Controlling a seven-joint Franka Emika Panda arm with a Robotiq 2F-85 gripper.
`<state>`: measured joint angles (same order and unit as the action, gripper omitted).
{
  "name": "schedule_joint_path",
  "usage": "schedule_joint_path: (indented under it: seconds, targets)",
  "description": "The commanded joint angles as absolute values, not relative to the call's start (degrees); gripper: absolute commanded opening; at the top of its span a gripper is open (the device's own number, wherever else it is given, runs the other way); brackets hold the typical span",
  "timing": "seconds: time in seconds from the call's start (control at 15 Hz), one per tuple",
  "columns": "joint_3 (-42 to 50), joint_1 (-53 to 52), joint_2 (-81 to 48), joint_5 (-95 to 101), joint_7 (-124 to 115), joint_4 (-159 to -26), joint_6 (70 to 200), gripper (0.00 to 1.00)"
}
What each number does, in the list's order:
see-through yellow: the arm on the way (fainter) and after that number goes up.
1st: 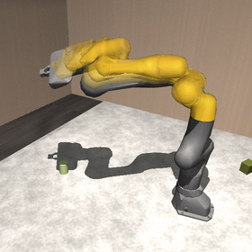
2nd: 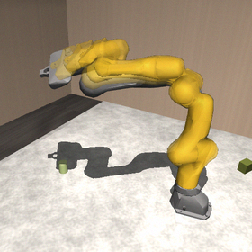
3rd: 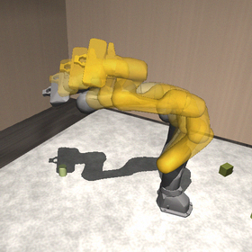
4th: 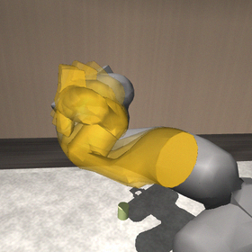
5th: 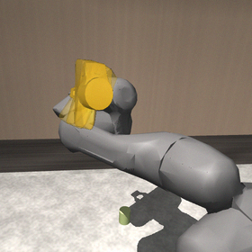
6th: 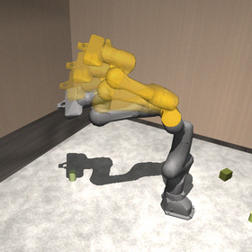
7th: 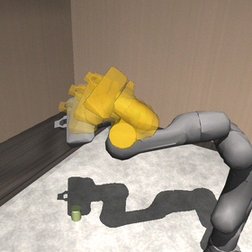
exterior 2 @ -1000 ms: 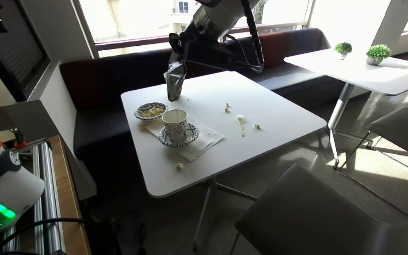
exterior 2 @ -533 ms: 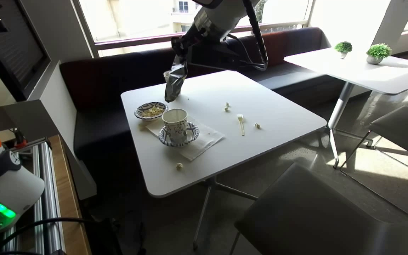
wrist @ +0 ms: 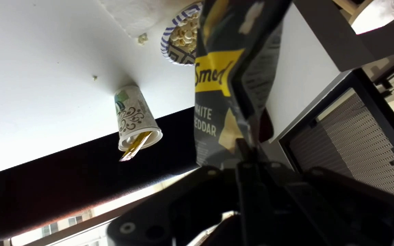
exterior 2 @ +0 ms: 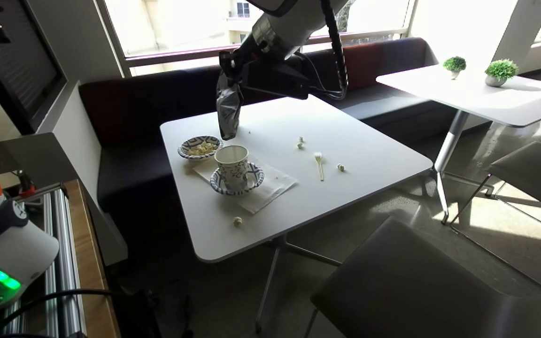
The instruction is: Pour the content in the snack package into the styrofoam cup
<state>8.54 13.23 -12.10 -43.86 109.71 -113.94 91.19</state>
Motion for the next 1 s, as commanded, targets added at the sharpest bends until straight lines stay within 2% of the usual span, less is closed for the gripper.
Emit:
schedule_joint_path:
  seconds: [0.0, 0.07, 0.13, 0.2, 0.27, 0.33, 0.4, 0.47, 0.53, 0.6, 0.67, 0.73, 0.8, 0.87, 0.93]
  targets:
    - [8.49, 13.26, -11.63, -45.62, 111.69, -114.79, 92.53, 0.00]
    - [8.33, 13.57, -11.70, -46.15, 113.40, -114.77, 90.79, 0.00]
    - [8.05, 12.68, -11.29, -45.72, 118.52, -115.07, 97.93, 0.00]
    - [8.74, 13.19, -11.98, -42.59, 107.85, -113.90, 87.69, 0.00]
    - [8.01, 13.06, -11.20, -46.38, 117.18, -115.81, 95.45, 0.00]
    - [8.20, 12.76, -11.73, -44.90, 115.16, -115.10, 95.15, 0.00]
    - [8.46, 13.58, -12.76, -42.44, 110.65, -113.24, 85.28, 0.00]
    - [7.86, 12.62, -11.46, -45.05, 119.69, -115.25, 97.29, 0.00]
    - [8.54, 13.40, -12.51, -42.19, 109.23, -113.36, 84.83, 0.00]
    - [7.91, 12.81, -11.21, -45.32, 118.42, -115.92, 95.49, 0.00]
    - [7.95, 12.50, -11.51, -43.63, 118.83, -115.15, 96.08, 0.00]
    - [8.16, 13.45, -12.61, -42.70, 114.12, -113.76, 86.65, 0.00]
    - [7.73, 12.52, -11.38, -44.97, 122.17, -115.77, 98.56, 0.00]
    - [8.14, 13.14, -12.41, -43.72, 115.28, -114.41, 89.68, 0.00]
    - [7.72, 12.96, -11.81, -46.63, 121.11, -115.73, 96.15, 0.00]
